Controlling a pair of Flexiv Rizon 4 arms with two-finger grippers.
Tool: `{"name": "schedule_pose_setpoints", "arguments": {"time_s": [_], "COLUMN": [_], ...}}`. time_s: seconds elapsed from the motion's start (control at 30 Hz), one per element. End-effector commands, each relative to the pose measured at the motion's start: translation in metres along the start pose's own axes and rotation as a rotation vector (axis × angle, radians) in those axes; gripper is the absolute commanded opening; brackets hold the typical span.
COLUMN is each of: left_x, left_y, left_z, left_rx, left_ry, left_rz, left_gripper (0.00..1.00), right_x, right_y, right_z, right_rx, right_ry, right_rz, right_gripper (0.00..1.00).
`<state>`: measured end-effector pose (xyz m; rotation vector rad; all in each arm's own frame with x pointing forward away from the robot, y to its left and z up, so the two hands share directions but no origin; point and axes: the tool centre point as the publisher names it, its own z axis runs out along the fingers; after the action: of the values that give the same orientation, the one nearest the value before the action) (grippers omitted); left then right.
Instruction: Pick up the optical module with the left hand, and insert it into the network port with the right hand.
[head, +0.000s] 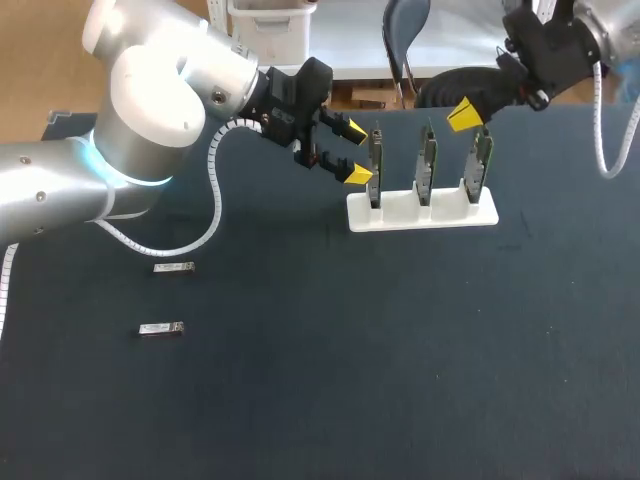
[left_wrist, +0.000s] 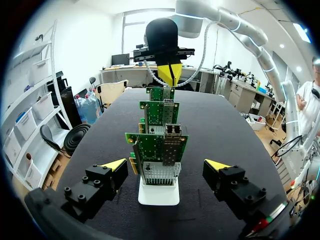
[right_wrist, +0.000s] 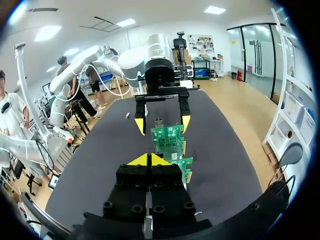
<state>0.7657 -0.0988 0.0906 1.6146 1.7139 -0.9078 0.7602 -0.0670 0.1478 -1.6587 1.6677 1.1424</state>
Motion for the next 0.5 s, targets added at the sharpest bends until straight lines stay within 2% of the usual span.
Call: {"name": "schedule_pose_setpoints", "arguments": {"time_s": [0.03,0.23,0.27,0.3,0.5], "left_x": [-0.0004,-0.0004,-0.0004,-0.0004,-0.0004], "left_y": [0.0006,0.0006,0.0006,0.0006,0.0006], "left_z": [0.0007,0.0007,0.0007,0.0007,0.0007], "left_rx": [0.0,0.0,0.0,0.0,0.0], "left_ry": [0.003,0.003,0.003,0.003,0.003], "left_rz": [-0.001,-0.001,-0.001,-0.001,-0.001], "left_gripper": [1.0,1.0,1.0,1.0,1.0], "right_x": [0.0,0.0006,0.0007,0.0007,0.0008], "right_y": [-0.0046,-0.0052,-0.0052,-0.0053,-0.0058], "right_z": [-0.0005,-0.0002,0.0001,0.0007,0.0011], "right_rx": [-0.009,-0.003,-0.001,0.005,0.01], "right_ry": [0.003,0.001,0.005,0.013,0.016], "right_rz": [0.0,0.006,0.007,0.013,0.016], "right_gripper": [0.0,0.0,0.17,1.0,1.0]}}
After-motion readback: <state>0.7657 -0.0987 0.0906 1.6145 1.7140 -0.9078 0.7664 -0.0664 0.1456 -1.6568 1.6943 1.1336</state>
